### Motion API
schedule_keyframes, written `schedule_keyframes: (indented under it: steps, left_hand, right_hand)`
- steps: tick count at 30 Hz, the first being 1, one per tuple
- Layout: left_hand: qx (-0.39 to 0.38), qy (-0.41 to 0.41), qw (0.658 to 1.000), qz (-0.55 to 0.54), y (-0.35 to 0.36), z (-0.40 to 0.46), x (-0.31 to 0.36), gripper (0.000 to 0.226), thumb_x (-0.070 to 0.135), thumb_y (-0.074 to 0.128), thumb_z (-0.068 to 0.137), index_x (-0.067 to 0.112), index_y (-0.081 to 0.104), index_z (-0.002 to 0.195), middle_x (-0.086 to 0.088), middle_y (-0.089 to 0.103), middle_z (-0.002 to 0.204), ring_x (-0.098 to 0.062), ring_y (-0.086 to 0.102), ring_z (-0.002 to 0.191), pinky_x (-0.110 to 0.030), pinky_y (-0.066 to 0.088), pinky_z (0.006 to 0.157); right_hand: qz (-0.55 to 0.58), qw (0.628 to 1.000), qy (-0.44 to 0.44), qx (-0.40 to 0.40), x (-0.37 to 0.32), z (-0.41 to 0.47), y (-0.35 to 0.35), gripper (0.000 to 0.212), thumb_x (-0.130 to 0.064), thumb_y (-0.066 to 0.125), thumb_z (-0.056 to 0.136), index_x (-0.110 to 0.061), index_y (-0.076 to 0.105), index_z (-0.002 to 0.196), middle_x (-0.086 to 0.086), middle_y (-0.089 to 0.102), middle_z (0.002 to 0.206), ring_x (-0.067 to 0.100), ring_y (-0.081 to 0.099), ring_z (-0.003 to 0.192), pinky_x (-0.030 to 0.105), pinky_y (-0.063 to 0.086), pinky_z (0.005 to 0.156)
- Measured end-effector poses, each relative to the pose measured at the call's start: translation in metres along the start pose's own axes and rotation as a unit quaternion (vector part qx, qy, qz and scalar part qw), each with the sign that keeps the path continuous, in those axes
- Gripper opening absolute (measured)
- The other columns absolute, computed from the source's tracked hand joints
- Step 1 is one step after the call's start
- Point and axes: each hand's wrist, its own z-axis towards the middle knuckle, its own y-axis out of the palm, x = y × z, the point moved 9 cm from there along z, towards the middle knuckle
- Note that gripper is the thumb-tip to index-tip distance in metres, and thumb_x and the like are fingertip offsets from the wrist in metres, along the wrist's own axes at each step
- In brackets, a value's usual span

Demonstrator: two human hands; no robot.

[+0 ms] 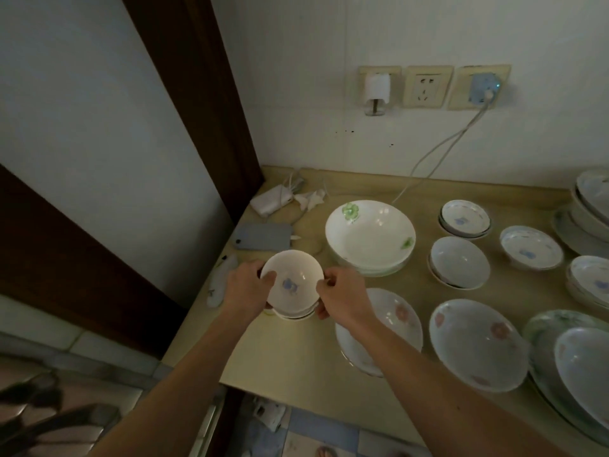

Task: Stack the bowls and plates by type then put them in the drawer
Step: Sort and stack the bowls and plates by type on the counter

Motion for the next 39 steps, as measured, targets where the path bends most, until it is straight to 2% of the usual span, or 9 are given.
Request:
schedule_keyframes:
  steps: [4, 7, 10, 15, 20, 24, 28, 33, 39]
  left_hand:
    - [-0.028, -0.003, 0.999, 0.019, 0.003, 0.007, -0.021, 0.026, 0.020, 0.063, 0.097, 0.003, 0.070, 0.116, -0.008, 0.068, 0.094, -0.027, 0.066, 0.082, -0.041, 0.064, 0.064]
    - [-0.046, -0.020, 0.999, -0.009, 0.009, 0.014, -0.033, 0.026, 0.017, 0.064, 0.096, 0.001, 0.070, 0.116, -0.011, 0.069, 0.096, -0.029, 0.067, 0.083, -0.041, 0.063, 0.063]
    - [-0.045, -0.024, 0.998, -0.037, 0.014, 0.021, -0.036, 0.022, 0.014, 0.067, 0.094, 0.002, 0.069, 0.112, -0.015, 0.071, 0.098, -0.030, 0.068, 0.082, -0.040, 0.062, 0.061]
    - [-0.052, -0.011, 0.998, -0.019, 0.023, 0.032, -0.038, 0.013, 0.019, 0.070, 0.092, 0.010, 0.065, 0.100, -0.011, 0.070, 0.093, -0.018, 0.065, 0.069, -0.023, 0.053, 0.047]
    - [-0.064, 0.024, 0.997, 0.021, 0.027, 0.036, -0.036, 0.021, 0.027, 0.064, 0.095, 0.014, 0.062, 0.112, 0.000, 0.065, 0.097, -0.017, 0.063, 0.082, -0.025, 0.051, 0.061]
    - [-0.108, 0.044, 0.993, -0.014, 0.034, 0.034, -0.035, 0.028, 0.026, 0.053, 0.103, 0.008, 0.069, 0.116, -0.008, 0.070, 0.101, -0.025, 0.064, 0.093, -0.030, 0.048, 0.070]
    - [-0.082, 0.025, 0.996, 0.020, 0.034, 0.037, -0.034, 0.037, 0.031, 0.044, 0.106, 0.006, 0.070, 0.099, -0.009, 0.066, 0.086, -0.015, 0.054, 0.070, -0.025, 0.038, 0.057]
    - [-0.059, 0.000, 0.998, 0.015, 0.037, 0.041, -0.035, 0.041, 0.031, 0.045, 0.106, 0.002, 0.071, 0.097, -0.016, 0.068, 0.088, -0.025, 0.056, 0.076, -0.032, 0.037, 0.062]
    - [-0.050, -0.028, 0.998, 0.003, 0.039, 0.043, -0.041, 0.039, 0.037, 0.047, 0.104, 0.011, 0.067, 0.083, -0.008, 0.064, 0.076, -0.020, 0.056, 0.070, -0.029, 0.038, 0.056]
  right_hand:
    - [-0.012, 1.000, 0.004, 0.007, 0.008, 0.004, 0.021, 0.026, -0.005, 0.050, 0.090, -0.009, 0.074, 0.100, 0.011, 0.071, 0.064, 0.024, 0.069, 0.049, 0.041, 0.064, 0.055]
    - [-0.020, 0.999, 0.009, 0.025, 0.012, 0.007, 0.026, 0.032, -0.006, 0.050, 0.093, -0.009, 0.071, 0.117, 0.013, 0.072, 0.076, 0.020, 0.069, 0.049, 0.035, 0.062, 0.052]
    - [-0.036, 0.998, 0.005, 0.050, 0.011, 0.010, 0.024, 0.031, -0.006, 0.051, 0.093, -0.010, 0.069, 0.118, 0.015, 0.074, 0.083, 0.027, 0.072, 0.056, 0.039, 0.063, 0.053]
    - [-0.054, 0.995, 0.021, 0.079, 0.017, 0.015, 0.019, 0.026, -0.011, 0.055, 0.094, -0.012, 0.065, 0.118, 0.014, 0.074, 0.089, 0.025, 0.073, 0.063, 0.042, 0.063, 0.061]
    - [-0.107, 0.991, 0.029, 0.071, 0.013, 0.018, 0.020, 0.029, -0.018, 0.054, 0.093, -0.013, 0.070, 0.117, 0.014, 0.074, 0.104, 0.036, 0.069, 0.098, 0.049, 0.058, 0.085]
    - [-0.112, 0.992, 0.050, 0.039, 0.017, 0.019, 0.024, 0.028, -0.019, 0.048, 0.093, -0.005, 0.072, 0.090, 0.018, 0.074, 0.084, 0.036, 0.073, 0.077, 0.049, 0.062, 0.076]
    - [-0.099, 0.993, 0.050, 0.050, 0.017, 0.023, 0.024, 0.031, -0.012, 0.044, 0.093, -0.006, 0.061, 0.067, 0.020, 0.072, 0.067, 0.031, 0.073, 0.059, 0.044, 0.063, 0.065]
    - [-0.078, 0.994, 0.061, 0.044, 0.019, 0.025, 0.026, 0.029, -0.007, 0.041, 0.090, -0.001, 0.062, 0.070, 0.022, 0.072, 0.067, 0.034, 0.073, 0.057, 0.047, 0.064, 0.064]
    - [-0.040, 0.996, 0.066, 0.040, 0.024, 0.022, 0.025, 0.030, -0.006, 0.041, 0.093, 0.003, 0.069, 0.089, 0.024, 0.073, 0.072, 0.036, 0.074, 0.060, 0.048, 0.064, 0.062]
